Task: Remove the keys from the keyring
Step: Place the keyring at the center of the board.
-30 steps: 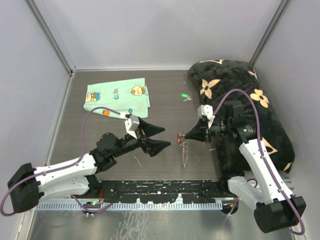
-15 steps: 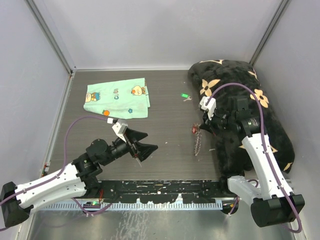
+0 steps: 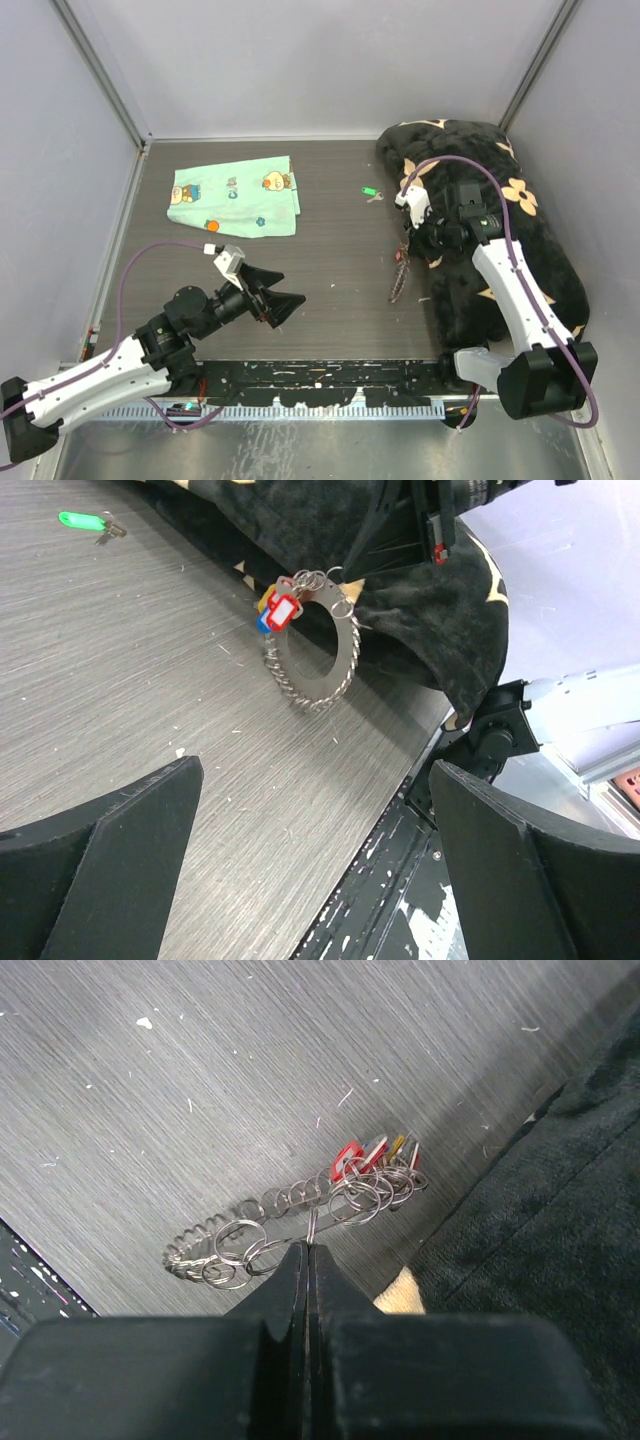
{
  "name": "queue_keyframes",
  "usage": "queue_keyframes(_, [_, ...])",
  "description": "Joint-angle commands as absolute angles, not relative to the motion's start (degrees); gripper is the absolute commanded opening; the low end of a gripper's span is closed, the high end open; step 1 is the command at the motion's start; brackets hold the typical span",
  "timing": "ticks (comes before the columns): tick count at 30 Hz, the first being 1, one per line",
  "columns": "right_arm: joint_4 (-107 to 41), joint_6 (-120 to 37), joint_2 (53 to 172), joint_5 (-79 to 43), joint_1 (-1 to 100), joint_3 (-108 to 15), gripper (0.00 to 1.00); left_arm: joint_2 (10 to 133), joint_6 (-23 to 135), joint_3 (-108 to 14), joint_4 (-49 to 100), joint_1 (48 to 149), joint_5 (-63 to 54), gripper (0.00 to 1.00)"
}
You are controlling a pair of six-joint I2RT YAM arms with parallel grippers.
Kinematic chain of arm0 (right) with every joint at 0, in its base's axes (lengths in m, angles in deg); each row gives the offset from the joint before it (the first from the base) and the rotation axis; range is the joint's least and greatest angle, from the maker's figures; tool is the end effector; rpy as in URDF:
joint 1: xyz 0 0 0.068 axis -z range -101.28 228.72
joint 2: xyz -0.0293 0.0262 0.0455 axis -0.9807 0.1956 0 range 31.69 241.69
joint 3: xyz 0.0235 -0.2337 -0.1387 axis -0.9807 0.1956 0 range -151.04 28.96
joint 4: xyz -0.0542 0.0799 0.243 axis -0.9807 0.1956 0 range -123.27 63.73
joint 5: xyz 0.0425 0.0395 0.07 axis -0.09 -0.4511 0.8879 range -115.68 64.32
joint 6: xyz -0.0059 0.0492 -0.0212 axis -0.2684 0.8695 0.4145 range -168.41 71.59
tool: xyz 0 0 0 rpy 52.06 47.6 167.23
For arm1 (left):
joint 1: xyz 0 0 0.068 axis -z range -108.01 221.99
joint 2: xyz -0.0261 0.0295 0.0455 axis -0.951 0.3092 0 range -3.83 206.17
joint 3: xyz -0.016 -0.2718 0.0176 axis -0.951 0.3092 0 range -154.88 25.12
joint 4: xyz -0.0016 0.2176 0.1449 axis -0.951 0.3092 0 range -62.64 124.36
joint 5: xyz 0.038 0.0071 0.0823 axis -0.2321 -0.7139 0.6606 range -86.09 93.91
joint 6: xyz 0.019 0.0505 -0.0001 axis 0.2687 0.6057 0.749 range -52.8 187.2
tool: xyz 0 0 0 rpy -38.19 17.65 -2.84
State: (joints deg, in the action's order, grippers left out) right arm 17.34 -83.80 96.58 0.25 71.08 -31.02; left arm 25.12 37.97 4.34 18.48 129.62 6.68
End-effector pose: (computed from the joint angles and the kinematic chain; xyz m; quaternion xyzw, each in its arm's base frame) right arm 0.2132 0.0442 0.3040 -0.4032 0.8415 0.1388 0.3318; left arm 0.0815 -0.1254 0.2672 0.1557 0.6852 -0.4767 0.5282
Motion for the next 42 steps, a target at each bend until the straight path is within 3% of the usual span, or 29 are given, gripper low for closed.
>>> queue_keyframes(1, [14.24,-81.53,99.08,0.42,71.29,-35.35,0.01,24.21,36.83,4.42,17.43,129.5,7.36,0.99])
queue_keyframes(10, [12.35,-80.08,108.58,5.96,70.86,-37.98,0.05,26.22,36.32,4.37,16.02,129.52,7.34,0.99])
queue_keyframes(12, [11.94,-79.86,109.9,7.38,70.81,-38.11,0.15,26.49,36.08,4.09,16.11,129.48,7.29,0.99])
queue_keyframes(16, [11.62,-79.52,108.13,10.6,71.11,-37.85,0.48,26.28,35.12,4.08,16.05,129.47,7.83,0.99])
queue_keyframes(19, [9.81,-78.86,104.19,13.78,72.54,-35.85,0.63,26.54,34.24,3.82,16.02,129.48,8.54,0.99])
queue_keyframes(30, [-0.24,-73.44,83.29,28.6,83.98,-27.13,0.98,34.27,34.18,-7.15,20.02,128.12,6.88,0.98])
queue_keyframes(37, [-1.46,-57.0,82.76,23.48,84.78,-36.29,1.0,40.96,36.98,-24.65,33.6,127.45,2.88,0.98])
queue_keyframes(42, [-1.36,-51.23,83.61,26.58,84.83,-45.59,1.0,42.31,40.61,-34.59,42.31,127.45,2.77,0.98])
